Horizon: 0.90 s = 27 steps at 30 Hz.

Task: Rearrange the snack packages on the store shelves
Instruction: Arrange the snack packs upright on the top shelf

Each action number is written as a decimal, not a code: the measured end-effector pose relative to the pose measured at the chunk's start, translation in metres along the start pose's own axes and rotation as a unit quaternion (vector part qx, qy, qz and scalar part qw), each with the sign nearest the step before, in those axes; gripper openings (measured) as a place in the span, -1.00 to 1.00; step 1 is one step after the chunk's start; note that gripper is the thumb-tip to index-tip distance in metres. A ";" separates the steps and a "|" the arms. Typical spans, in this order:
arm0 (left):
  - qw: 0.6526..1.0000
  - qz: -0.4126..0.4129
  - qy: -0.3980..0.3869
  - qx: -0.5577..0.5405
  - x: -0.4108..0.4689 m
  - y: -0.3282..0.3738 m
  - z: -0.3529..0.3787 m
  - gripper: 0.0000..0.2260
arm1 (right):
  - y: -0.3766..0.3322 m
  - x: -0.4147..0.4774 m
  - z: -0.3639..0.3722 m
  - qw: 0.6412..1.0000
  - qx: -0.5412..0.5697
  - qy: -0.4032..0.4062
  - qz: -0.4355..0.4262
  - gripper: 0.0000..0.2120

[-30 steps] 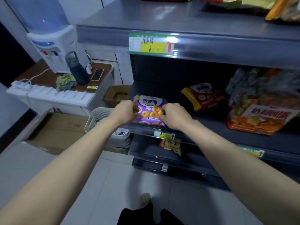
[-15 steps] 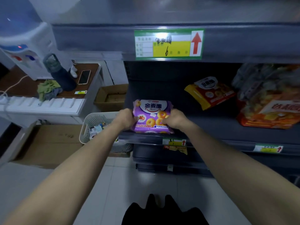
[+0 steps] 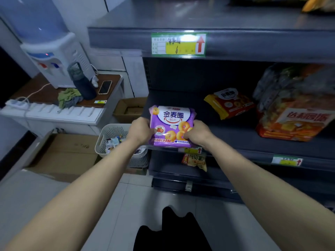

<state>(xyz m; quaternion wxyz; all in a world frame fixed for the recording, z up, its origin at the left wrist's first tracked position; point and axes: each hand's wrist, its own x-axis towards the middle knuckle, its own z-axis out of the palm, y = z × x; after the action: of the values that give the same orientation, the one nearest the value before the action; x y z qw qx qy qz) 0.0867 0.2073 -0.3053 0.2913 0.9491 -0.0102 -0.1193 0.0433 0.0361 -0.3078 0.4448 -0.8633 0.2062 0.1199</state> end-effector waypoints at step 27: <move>0.945 0.151 0.236 -0.170 -0.221 0.118 -0.080 -0.73 | -0.035 -0.228 -0.139 0.950 -0.075 0.196 -0.233 -0.64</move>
<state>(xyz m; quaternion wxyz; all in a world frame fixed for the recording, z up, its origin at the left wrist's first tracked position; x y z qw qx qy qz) -0.1039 0.1726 -0.1267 0.4568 0.8740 -0.0636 0.1533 -0.1394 -0.0025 -0.1141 0.3451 -0.9247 0.0726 -0.1431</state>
